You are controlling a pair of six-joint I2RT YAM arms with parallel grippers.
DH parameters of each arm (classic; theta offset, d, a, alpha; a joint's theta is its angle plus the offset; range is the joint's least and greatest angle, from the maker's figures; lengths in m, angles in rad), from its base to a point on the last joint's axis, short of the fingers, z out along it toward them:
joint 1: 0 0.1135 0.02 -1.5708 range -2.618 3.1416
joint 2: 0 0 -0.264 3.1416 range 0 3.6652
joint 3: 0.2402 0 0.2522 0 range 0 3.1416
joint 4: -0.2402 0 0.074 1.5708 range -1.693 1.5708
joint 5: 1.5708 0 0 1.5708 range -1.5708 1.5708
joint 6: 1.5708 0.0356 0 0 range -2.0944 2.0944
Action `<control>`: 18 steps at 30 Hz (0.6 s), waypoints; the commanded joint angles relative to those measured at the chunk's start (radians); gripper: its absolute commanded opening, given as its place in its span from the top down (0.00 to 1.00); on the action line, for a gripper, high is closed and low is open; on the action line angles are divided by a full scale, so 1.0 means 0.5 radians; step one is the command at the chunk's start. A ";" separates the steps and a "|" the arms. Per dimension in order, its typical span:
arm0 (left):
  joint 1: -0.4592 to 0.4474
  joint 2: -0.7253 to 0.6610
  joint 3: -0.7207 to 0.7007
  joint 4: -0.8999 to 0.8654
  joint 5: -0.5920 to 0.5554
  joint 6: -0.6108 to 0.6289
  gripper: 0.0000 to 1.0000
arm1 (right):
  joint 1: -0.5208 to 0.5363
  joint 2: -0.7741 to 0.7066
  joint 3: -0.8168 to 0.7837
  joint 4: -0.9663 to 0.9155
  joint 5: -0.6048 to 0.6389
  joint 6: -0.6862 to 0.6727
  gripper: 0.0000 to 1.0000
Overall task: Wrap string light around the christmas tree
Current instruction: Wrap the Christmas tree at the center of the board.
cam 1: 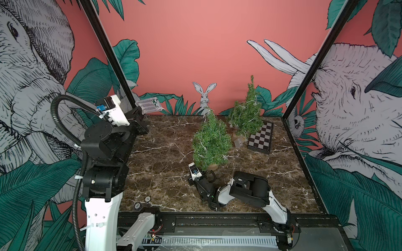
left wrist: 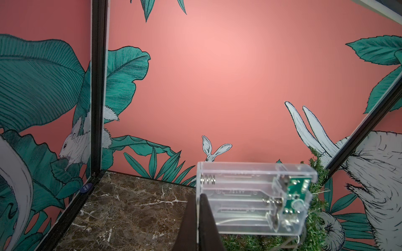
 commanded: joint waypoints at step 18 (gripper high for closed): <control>0.009 -0.007 -0.047 0.124 -0.090 -0.047 1.00 | 0.350 -0.702 -0.395 -0.260 0.002 -0.262 1.00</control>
